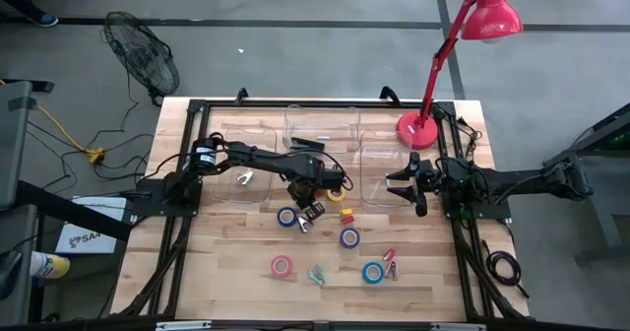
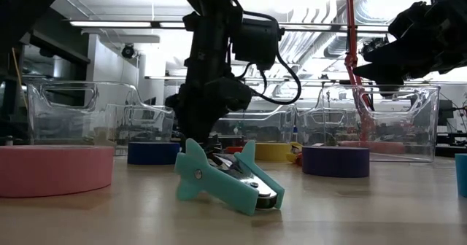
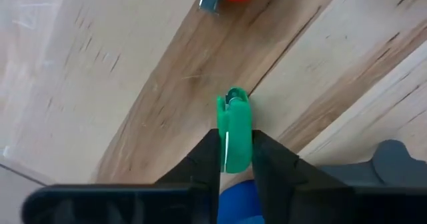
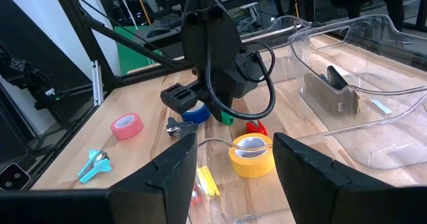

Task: Pick and place Stapler, Stapler remover, tape
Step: Put the green stapler into the top transparent bin

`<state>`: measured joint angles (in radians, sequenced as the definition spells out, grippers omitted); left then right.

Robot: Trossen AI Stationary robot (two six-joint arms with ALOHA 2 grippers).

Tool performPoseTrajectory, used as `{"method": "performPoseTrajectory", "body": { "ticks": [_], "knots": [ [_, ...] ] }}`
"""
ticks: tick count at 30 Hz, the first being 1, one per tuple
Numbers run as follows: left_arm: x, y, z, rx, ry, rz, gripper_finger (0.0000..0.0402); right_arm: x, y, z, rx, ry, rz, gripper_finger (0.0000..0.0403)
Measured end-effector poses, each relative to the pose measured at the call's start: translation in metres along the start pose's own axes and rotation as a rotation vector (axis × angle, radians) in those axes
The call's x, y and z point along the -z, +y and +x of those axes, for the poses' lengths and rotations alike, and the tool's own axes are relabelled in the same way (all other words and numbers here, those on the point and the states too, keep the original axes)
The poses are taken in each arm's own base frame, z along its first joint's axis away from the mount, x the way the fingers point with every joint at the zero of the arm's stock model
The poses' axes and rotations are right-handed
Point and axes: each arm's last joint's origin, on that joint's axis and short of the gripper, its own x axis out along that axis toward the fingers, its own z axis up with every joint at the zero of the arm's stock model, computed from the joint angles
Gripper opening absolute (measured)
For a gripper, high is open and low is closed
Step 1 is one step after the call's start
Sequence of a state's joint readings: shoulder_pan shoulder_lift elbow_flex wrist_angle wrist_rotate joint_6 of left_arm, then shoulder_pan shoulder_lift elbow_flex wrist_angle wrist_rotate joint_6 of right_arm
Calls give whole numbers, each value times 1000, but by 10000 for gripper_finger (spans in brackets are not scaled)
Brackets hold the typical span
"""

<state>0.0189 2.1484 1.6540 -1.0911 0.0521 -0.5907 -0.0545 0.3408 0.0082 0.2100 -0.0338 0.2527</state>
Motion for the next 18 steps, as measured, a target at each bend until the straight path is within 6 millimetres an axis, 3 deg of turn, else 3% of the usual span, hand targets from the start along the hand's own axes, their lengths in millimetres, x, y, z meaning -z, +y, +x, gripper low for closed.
{"method": "performPoseTrajectory", "body": {
  "ticks": [9, 13, 18],
  "knots": [
    [-6, 1, -61, -91, -91, 59, 76, 0, 0, 0, 0, 0, 0, 189],
    [-17, 12, -94, -146, -190, 74, 71, 0, 0, 0, 0, 0, 0, 189],
    [-36, 37, -116, -192, -280, 66, 61, 0, 0, 0, 0, 0, 0, 189]
  ]
}}
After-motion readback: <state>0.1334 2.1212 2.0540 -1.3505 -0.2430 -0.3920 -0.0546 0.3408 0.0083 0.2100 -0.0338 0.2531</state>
